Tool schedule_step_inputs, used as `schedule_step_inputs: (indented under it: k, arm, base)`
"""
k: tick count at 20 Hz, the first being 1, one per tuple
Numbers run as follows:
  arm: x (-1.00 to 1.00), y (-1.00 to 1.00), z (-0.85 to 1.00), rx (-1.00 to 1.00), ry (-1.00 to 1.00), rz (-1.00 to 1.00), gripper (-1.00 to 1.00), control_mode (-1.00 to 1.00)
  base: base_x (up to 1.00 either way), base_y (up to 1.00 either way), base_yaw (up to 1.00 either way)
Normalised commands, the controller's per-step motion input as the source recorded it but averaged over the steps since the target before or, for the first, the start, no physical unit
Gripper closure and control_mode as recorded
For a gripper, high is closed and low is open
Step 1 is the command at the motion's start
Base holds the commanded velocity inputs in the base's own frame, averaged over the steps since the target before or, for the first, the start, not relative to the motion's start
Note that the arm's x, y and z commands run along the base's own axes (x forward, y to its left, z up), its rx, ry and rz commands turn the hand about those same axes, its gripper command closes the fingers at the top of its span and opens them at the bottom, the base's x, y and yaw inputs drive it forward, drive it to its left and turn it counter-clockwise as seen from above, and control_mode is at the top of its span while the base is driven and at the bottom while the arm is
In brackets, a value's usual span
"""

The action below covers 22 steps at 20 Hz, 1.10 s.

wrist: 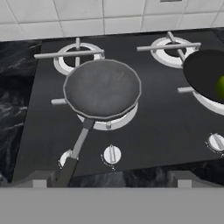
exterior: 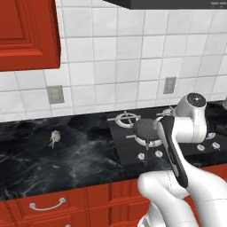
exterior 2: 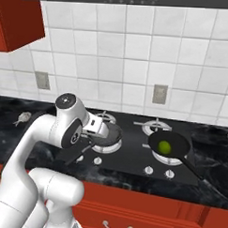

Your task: Place both pans onto different burners. Then place the lime and the fish on different pans.

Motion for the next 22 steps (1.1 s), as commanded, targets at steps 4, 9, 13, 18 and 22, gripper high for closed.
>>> schedule_step_inputs:
  k: [4,9,13,18,22]
  arm:
    - [0.00,0.00,0.00,0.00,0.00,0.00,-1.00,1.00]
    - [0.00,0.00,0.00,0.00,0.00,0.00,-1.00,1.00]
    - [0.00,0.00,0.00,0.00,0.00,0.00,-1.00,1.00]
    - [0.00,0.00,0.00,0.00,0.00,0.00,-1.00,1.00]
    - [0.00,0.00,0.00,0.00,0.00,0.00,-1.00,1.00]
  base:
    - [0.01,0.38,0.00]
    - [0.00,0.46,0.00]
    - [0.03,0.43,0.00]
    - [0.20,0.21,0.00]
    - [0.39,0.00,0.00]
